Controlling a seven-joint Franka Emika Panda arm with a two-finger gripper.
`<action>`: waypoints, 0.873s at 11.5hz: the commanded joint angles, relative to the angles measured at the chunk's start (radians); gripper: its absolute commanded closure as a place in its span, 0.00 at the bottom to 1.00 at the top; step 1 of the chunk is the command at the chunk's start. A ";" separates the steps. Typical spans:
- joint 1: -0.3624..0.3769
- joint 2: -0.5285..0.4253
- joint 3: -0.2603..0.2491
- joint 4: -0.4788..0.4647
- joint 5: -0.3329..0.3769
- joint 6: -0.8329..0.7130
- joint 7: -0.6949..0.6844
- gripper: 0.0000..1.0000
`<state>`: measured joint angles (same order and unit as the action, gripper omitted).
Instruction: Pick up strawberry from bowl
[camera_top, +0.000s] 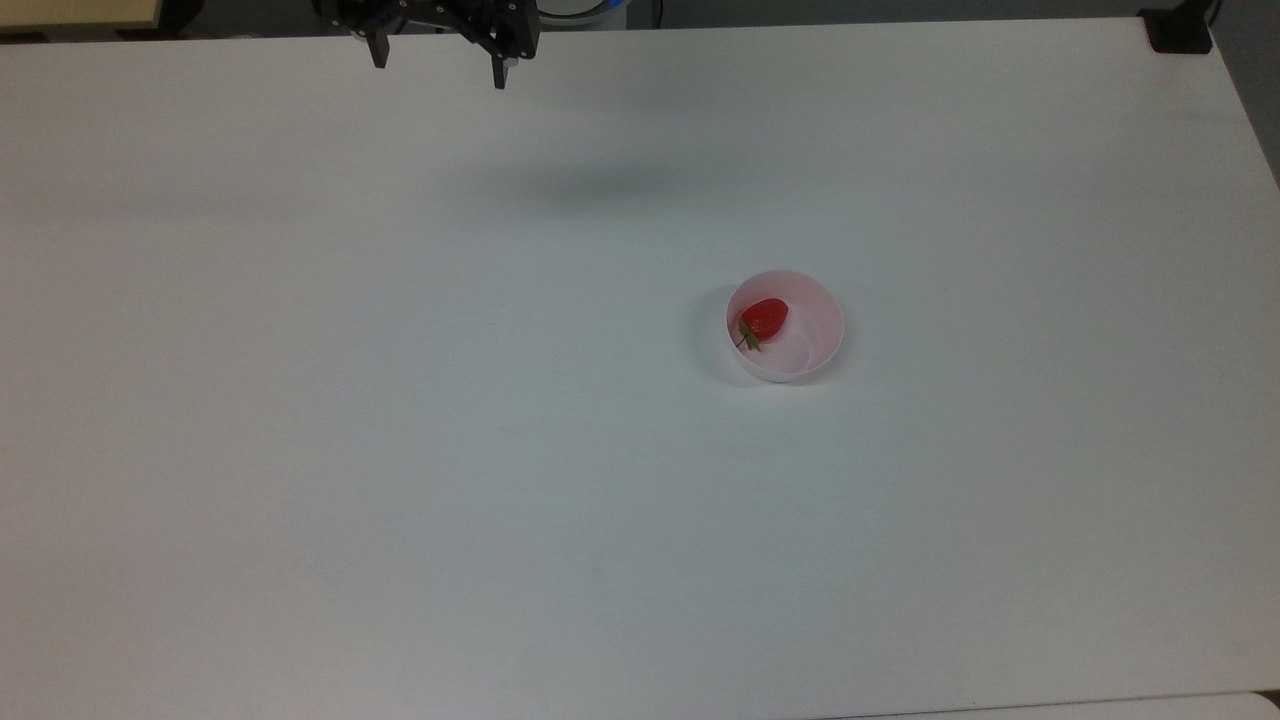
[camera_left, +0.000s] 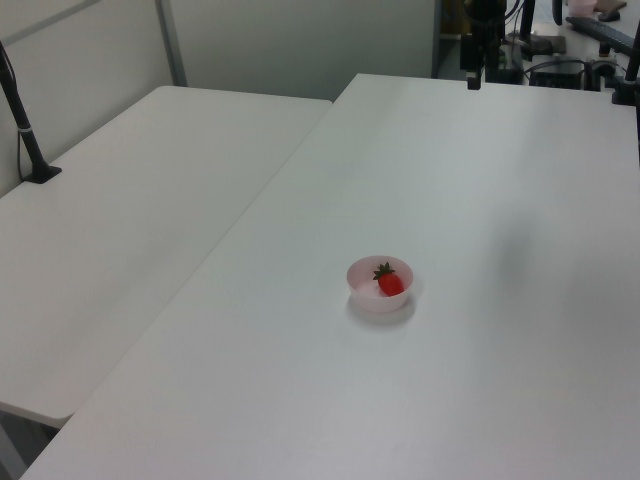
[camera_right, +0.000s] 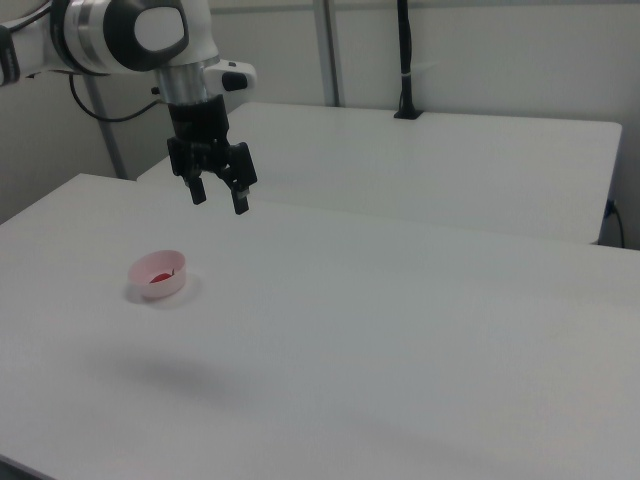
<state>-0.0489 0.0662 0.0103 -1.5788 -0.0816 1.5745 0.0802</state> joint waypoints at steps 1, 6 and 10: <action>0.012 -0.016 -0.003 -0.023 -0.003 0.012 -0.005 0.00; 0.085 0.052 0.007 -0.004 0.002 0.074 0.000 0.00; 0.214 0.145 0.007 0.031 0.003 0.135 0.070 0.00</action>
<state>0.0896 0.1585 0.0264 -1.5693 -0.0807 1.6499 0.1014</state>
